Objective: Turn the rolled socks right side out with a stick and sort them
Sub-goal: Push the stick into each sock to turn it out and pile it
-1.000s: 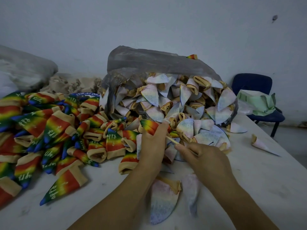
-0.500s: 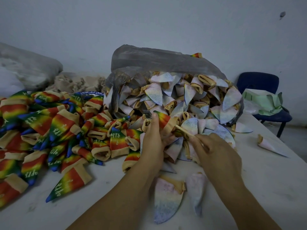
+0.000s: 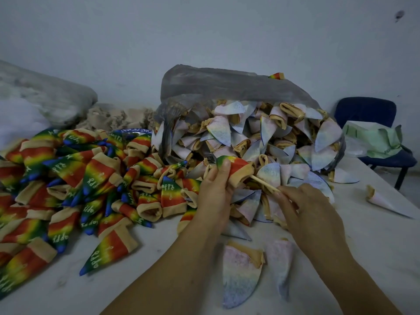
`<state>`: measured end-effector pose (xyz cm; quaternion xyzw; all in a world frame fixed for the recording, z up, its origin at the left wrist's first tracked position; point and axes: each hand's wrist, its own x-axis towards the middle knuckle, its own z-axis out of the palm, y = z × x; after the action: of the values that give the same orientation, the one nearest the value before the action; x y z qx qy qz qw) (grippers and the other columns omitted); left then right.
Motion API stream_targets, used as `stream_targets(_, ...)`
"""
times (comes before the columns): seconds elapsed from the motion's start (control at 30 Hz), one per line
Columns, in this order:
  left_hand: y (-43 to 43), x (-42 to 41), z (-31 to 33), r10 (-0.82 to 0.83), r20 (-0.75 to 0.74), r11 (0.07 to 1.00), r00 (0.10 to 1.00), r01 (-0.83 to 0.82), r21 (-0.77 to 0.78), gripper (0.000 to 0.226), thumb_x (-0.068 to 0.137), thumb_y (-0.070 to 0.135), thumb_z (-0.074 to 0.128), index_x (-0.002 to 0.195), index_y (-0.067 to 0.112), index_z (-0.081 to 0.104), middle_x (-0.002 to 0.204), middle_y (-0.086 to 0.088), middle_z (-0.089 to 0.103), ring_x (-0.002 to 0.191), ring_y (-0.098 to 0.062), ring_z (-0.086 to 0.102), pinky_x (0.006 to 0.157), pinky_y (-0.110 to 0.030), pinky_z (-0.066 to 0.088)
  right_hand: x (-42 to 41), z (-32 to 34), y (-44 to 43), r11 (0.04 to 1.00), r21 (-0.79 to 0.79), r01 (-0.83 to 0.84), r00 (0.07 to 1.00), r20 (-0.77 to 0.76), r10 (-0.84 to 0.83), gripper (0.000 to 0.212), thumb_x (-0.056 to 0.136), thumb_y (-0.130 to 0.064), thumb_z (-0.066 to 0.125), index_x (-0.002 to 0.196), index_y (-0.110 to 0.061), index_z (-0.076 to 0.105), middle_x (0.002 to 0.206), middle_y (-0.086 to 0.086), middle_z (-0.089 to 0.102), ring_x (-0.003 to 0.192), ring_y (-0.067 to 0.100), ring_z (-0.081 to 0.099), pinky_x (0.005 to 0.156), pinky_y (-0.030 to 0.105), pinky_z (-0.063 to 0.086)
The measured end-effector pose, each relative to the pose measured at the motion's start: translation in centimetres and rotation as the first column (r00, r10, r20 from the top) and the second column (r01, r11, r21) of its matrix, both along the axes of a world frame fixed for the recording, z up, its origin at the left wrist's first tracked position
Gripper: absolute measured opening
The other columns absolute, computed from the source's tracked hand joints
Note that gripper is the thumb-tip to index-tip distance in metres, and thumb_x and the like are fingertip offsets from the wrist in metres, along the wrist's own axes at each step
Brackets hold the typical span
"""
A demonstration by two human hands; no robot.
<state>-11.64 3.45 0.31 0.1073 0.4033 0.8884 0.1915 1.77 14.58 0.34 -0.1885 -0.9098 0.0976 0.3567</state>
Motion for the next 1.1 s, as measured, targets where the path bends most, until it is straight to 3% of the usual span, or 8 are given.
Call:
stream_targets(0.23,-0.5,0.0,0.0,0.065,0.058,0.998,0.996,-0.065,-0.001,0.020,0.098,0.026,0.058,0.112,0.015,0.066,0.083,-0.004,0.074,0.072,-0.012,0.071,0.060,-0.023,0.057,-0.1,0.1,-1.2,0.997,-0.071,-0.024,0.998,0.052,0.028,0.024,0.093,-0.033,0.050,0.093,-0.019,0.069,0.077,0.000,0.057,0.066,0.020,0.054,0.052,0.031,0.043)
stream_targets(0.57,-0.2,-0.1,-0.3,0.006,-0.015,0.999,1.000,-0.006,-0.039,0.016,0.100,0.021,0.055,0.099,0.009,0.065,0.074,0.001,0.072,0.067,-0.008,0.069,0.058,-0.019,0.053,0.0,0.4,-1.8,1.000,-0.010,-0.003,0.997,0.074,0.004,0.031,0.094,-0.037,0.046,0.077,-0.020,0.065,0.072,-0.003,0.057,0.068,0.018,0.055,0.053,0.031,0.040)
stream_targets(0.67,-0.7,-0.3,0.1,-0.079,0.009,0.993,0.997,0.079,-0.089,0.037,0.095,0.042,0.056,0.091,0.007,0.067,0.071,-0.005,0.066,0.059,-0.011,0.061,0.050,-0.021,0.047,-0.1,0.6,-2.0,0.997,0.057,-0.049,0.999,0.016,0.048,0.029,0.091,-0.035,0.048,0.079,-0.018,0.068,0.070,0.000,0.058,0.067,0.023,0.057,0.051,0.032,0.041)
stream_targets(0.77,-0.8,-0.6,-0.2,-0.100,-0.062,0.948,0.993,0.076,-0.310,0.067,0.089,0.069,0.045,0.075,0.007,0.067,0.058,-0.006,0.054,0.044,-0.012,0.045,0.042,-0.022,0.034,-0.1,0.7,-1.5,0.996,0.086,-0.021,1.000,0.023,0.019,0.023,0.090,-0.033,0.055,0.089,-0.018,0.072,0.074,0.002,0.057,0.071,0.024,0.056,0.049,0.032,0.043)
stream_targets(0.87,-0.7,-0.5,-0.3,-0.002,-0.152,0.854,0.988,-0.077,-0.514,0.080,0.080,0.081,0.040,0.091,0.008,0.070,0.074,-0.007,0.064,0.064,-0.019,0.060,0.059,-0.027,0.044,-0.2,0.7,-0.9,0.995,0.098,0.006,1.000,0.019,-0.008,0.020,0.087,-0.026,0.061,0.100,-0.015,0.073,0.076,0.006,0.058,0.072,0.028,0.054,0.050,0.035,0.044)
stream_targets(0.93,-0.9,-0.6,-0.4,0.095,-0.179,0.846,0.979,-0.175,-0.504,0.083,0.077,0.081,0.041,0.106,0.009,0.070,0.086,-0.002,0.070,0.086,-0.021,0.064,0.073,-0.031,0.047,-0.2,0.7,-0.7,0.992,0.124,-0.008,1.000,0.024,0.005,0.020,0.086,-0.020,0.064,0.101,-0.012,0.073,0.076,0.009,0.061,0.072,0.031,0.054,0.051,0.036,0.044)
stream_targets(1.0,-1.0,-0.7,-0.4,0.130,-0.199,0.869,0.971,-0.208,-0.449,0.062,0.082,0.074,0.047,0.091,0.018,0.072,0.072,0.009,0.067,0.080,-0.016,0.063,0.072,-0.031,0.046,0.0,0.8,-0.6,0.990,0.140,-0.014,0.999,0.031,0.010,0.018,0.084,-0.016,0.066,0.100,-0.010,0.074,0.075,0.009,0.064,0.071,0.032,0.054,0.051,0.037,0.045)
stream_targets(1.1,-0.9,-0.8,-0.7,0.119,-0.186,0.892,0.975,-0.187,-0.411,0.039,0.093,0.058,0.054,0.091,0.023,0.070,0.082,0.008,0.069,0.087,-0.015,0.064,0.079,-0.032,0.048,0.2,0.9,-0.6,0.991,0.136,-0.001,0.999,0.050,-0.005,0.016,0.083,-0.012,0.068,0.098,-0.010,0.074,0.075,0.008,0.068,0.072,0.034,0.055,0.051,0.037,0.045)
